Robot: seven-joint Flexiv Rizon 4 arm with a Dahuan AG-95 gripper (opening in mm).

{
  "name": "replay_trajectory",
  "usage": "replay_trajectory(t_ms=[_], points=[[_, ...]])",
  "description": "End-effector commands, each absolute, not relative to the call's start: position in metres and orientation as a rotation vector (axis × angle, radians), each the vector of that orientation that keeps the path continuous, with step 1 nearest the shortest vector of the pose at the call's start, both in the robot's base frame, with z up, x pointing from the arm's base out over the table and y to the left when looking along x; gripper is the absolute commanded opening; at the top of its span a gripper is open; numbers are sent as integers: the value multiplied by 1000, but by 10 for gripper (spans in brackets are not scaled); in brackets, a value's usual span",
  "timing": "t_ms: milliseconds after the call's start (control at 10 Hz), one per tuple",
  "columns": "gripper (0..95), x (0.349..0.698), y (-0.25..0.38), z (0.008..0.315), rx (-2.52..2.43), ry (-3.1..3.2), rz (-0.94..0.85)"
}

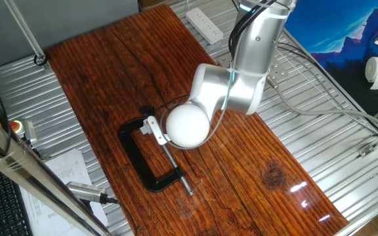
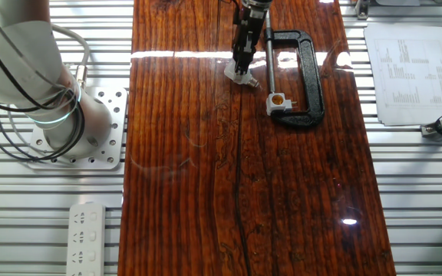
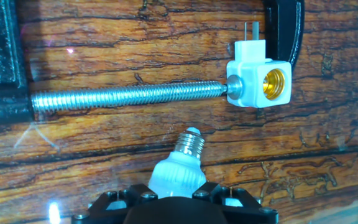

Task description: Install the light bulb by rotating it

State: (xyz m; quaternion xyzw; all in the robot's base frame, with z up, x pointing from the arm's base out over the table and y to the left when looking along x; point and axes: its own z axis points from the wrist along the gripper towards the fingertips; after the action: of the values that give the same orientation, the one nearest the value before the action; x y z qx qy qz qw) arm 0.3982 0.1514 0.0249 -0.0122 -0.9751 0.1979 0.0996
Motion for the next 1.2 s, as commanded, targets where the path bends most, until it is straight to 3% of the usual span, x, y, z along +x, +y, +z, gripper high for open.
replay_trajectory(t_ms=[100,700,800,900,1000,1100,1200], points=[[380,397,152,24,-41,-2883,587],[380,396,151,26,-17,-2893,589],[570,394,151,24,-10,-2897,588],[380,393,150,23,-8,-2899,586],[380,392,150,22,-9,-2895,586],[190,392,150,23,-6,-2894,586],[190,392,150,24,-5,-2895,583]])
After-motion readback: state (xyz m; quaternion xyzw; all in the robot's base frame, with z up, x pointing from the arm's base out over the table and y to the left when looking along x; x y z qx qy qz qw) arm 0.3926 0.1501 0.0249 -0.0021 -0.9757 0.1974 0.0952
